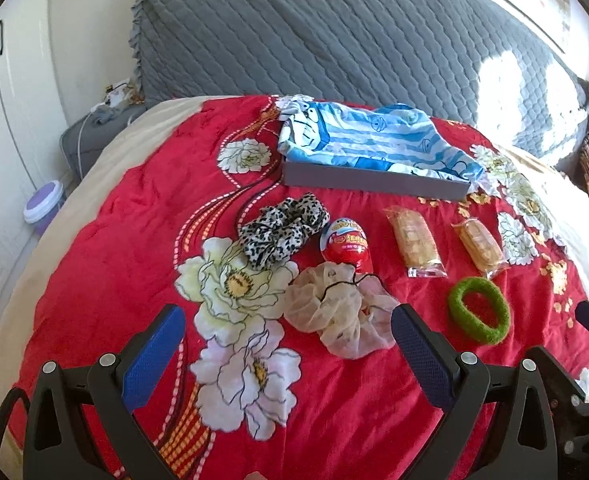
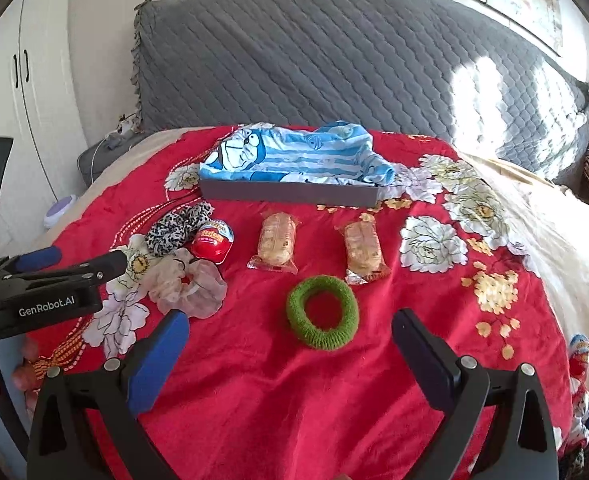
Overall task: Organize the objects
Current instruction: 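Move both tools toward the green hair tie and beige sheer scrunchie, then grasp the green hair tie with the right tool while the left tool grasps the beige scrunchie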
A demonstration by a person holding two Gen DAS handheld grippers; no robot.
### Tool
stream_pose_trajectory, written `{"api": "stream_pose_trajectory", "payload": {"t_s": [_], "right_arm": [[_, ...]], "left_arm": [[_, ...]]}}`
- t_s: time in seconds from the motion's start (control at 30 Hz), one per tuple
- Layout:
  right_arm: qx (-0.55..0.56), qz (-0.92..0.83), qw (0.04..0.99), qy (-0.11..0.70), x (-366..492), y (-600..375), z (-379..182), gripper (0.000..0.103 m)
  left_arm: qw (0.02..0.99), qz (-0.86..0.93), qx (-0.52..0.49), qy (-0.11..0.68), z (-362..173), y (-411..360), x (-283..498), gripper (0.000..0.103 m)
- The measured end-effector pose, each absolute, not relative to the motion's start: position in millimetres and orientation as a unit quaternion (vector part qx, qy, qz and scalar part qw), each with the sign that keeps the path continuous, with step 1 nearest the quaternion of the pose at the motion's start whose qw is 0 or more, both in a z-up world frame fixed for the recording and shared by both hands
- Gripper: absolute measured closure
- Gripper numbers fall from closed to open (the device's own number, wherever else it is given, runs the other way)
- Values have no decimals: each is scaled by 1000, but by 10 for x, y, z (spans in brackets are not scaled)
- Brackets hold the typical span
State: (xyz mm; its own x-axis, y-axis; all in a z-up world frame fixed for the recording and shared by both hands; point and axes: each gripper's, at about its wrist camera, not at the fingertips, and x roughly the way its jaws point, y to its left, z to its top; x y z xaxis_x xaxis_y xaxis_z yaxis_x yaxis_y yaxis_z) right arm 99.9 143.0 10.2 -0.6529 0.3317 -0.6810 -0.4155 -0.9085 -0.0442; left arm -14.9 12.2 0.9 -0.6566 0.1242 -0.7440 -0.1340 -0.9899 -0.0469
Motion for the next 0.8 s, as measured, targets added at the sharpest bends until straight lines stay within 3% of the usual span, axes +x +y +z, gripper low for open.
{"api": "stream_pose_trajectory", "payload": {"t_s": [0.8], "right_arm": [[-430, 868, 243, 50, 423, 2012, -365, 1]], "left_arm": [[122, 889, -442, 8, -564, 268, -726, 1]]}}
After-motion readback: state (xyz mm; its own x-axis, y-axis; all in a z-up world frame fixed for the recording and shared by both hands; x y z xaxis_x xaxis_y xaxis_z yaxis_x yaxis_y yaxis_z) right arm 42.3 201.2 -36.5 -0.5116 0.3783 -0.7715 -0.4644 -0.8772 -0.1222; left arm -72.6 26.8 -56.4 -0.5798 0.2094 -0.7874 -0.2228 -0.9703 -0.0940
